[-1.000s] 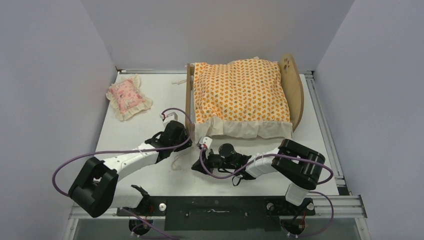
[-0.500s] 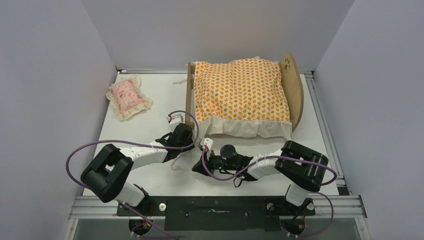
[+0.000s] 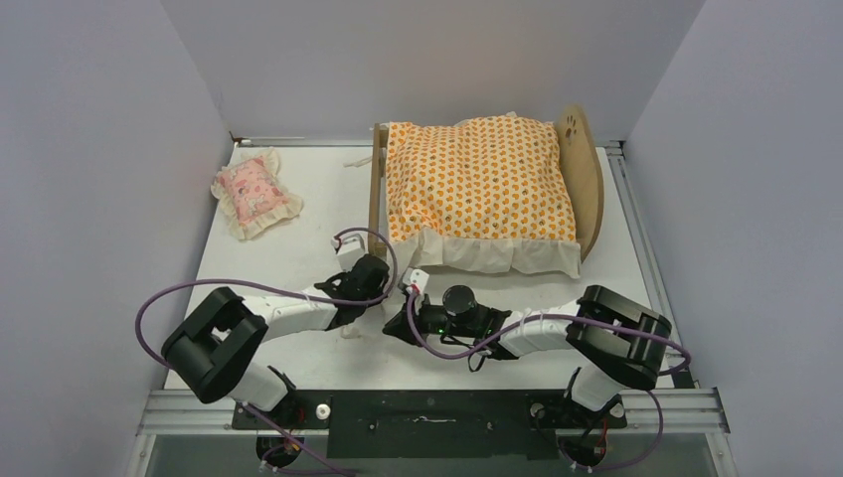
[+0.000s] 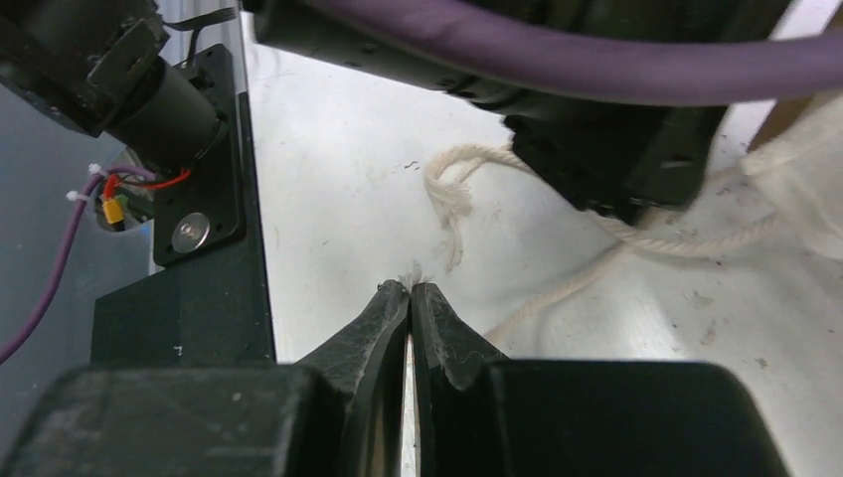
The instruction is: Set up the pet bed
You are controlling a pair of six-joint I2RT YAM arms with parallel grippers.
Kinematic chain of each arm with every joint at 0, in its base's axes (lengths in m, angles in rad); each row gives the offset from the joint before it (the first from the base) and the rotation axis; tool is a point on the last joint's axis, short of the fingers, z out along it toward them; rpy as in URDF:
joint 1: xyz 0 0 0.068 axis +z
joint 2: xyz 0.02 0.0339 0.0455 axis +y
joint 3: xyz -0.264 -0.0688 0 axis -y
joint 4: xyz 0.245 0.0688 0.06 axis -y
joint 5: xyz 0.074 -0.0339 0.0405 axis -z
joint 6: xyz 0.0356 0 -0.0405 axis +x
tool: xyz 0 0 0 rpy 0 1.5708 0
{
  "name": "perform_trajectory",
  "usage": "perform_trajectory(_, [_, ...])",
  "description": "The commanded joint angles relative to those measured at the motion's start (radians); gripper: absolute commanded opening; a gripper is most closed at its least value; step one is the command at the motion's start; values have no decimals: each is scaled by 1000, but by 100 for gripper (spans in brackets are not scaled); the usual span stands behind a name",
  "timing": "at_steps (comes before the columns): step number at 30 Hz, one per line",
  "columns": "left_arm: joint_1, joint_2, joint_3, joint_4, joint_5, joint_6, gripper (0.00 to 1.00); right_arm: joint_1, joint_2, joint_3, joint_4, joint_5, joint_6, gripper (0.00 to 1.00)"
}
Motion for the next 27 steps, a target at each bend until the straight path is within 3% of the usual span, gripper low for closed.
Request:
perform_trajectory(1, [-4,-97,-57,-24,19,12,0,1,-54,45,-35,107,-1,5])
perform_trajectory(5, [-3,-192,-115,28,50,0,0,-8,-44,123,-118,254,14,5])
perform_trajectory(15, [0,-313,-214,99,97,-34,0,-33,131,348,-298,453,72,5])
perform_trajectory(23, [6,-389,-253,102,108,-60,0,-72,216,388,-303,500,131,5])
perform_trajectory(27, [22,-397,-263,99,112,-72,0,-79,185,348,-247,462,115,5])
